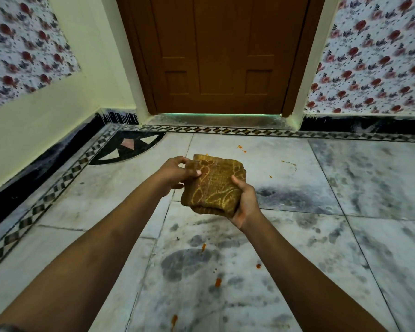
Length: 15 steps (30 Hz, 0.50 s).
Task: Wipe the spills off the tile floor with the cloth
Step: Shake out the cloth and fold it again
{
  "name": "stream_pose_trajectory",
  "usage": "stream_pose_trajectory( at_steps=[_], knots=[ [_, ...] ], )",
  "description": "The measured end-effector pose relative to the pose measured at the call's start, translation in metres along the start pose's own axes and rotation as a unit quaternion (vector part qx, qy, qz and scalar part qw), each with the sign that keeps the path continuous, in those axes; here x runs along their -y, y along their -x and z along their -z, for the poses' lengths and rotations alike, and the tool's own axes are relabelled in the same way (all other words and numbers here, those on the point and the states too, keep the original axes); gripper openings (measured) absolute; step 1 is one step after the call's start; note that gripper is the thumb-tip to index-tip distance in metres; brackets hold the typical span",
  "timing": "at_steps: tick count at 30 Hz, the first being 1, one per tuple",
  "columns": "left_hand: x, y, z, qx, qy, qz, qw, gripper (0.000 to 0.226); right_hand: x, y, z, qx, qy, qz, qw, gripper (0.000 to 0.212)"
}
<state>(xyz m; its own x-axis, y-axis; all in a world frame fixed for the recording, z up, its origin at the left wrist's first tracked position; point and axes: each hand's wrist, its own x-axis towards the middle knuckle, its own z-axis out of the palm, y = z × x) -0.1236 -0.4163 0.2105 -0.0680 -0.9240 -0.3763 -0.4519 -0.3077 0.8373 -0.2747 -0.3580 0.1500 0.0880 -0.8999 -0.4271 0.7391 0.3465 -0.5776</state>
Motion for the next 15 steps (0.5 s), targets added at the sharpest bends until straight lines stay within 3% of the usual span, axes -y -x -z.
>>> stream_pose_trajectory(
  at_steps=[3, 5, 7, 8, 10, 12, 15],
  knots=[
    [0.004, 0.001, -0.001, -0.097, -0.076, -0.112, 0.986, 0.045, 0.006, -0.003, -0.004, -0.04, 0.003, -0.005, 0.999, 0.043],
    [0.005, 0.005, -0.001, 0.013, -0.094, -0.197, 0.976, 0.046, 0.014, -0.008, -0.004, -0.066, -0.006, -0.005, 0.998, 0.054],
    [0.01, 0.01, -0.005, 0.165, -0.179, -0.221, 0.944, 0.068, 0.023, -0.011, -0.006, -0.089, -0.025, -0.002, 0.996, 0.056],
    [0.014, 0.01, -0.009, 0.199, -0.244, -0.232, 0.92, 0.081, 0.028, -0.012, -0.007, -0.093, -0.03, -0.002, 0.995, 0.057],
    [0.021, 0.004, -0.018, 0.177, -0.361, -0.3, 0.865, 0.093, 0.036, -0.007, -0.012, -0.084, -0.018, -0.017, 0.996, 0.057],
    [0.021, 0.002, -0.024, 0.129, -0.385, -0.362, 0.839, 0.078, 0.045, 0.002, -0.017, -0.071, 0.047, -0.046, 0.995, 0.053],
    [0.015, 0.004, -0.024, 0.121, -0.26, -0.35, 0.892, 0.034, 0.058, 0.006, -0.013, -0.081, 0.207, -0.065, 0.973, 0.045]
  ],
)
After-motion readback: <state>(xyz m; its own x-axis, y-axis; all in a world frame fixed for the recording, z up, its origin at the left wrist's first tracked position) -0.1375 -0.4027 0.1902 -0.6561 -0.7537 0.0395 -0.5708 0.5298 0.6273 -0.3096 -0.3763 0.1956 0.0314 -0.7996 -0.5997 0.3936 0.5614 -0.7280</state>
